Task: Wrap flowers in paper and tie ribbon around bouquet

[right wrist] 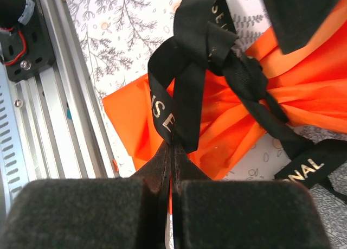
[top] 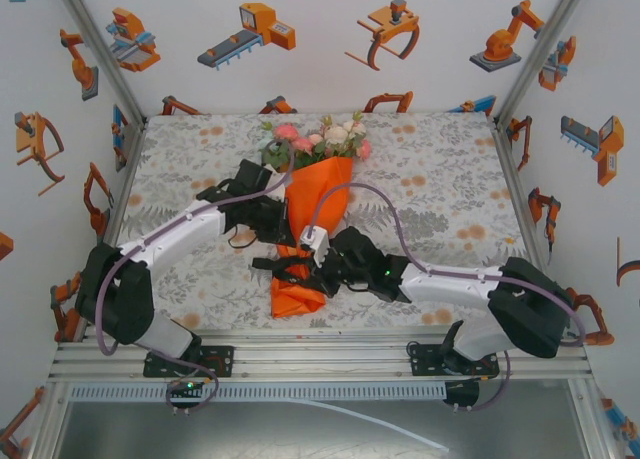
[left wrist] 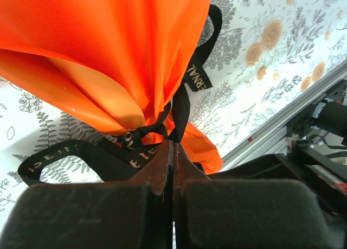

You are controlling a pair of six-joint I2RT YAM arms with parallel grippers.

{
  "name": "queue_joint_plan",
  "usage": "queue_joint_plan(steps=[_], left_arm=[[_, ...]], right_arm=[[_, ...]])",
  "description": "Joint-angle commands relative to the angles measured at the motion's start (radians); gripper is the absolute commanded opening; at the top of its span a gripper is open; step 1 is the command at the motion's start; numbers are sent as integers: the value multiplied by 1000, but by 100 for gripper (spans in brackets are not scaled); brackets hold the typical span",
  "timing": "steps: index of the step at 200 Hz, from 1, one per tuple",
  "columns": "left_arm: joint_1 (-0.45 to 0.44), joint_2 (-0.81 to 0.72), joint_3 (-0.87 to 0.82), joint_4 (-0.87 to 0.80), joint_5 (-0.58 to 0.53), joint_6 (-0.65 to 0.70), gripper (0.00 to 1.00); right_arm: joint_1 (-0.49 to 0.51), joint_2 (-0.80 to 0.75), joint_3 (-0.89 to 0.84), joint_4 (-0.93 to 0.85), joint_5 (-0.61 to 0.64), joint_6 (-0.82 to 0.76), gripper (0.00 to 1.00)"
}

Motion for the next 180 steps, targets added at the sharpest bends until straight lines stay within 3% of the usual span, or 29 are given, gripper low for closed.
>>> queue_joint_plan(steps=[1,19,44,83,103,138,180], left_arm=[[0,-17,-31,39,-3,-19,0],[-2,3,-23,-7,-1,4,0],[-27,20,-6,-100,-96,103,23],[-29,87,19,-136,-69,136,31],[-28,99,19,-136,-92,129,28],[-29,66,23,-115,-99,112,6],[-29,-37,23,-63,-81,104,2]], right_arm=[[10,13,-4,23,-28,-23,0],[11,11,-6,24,-22,-26,0],[11,10,-8,26,-15,-24,0],[11,13,-7,27,-18,-21,0],[11,12,-8,28,-17,-18,0],[11,11,-7,26,-20,-21,0],[14,21,-1,18,-38,-31,0]])
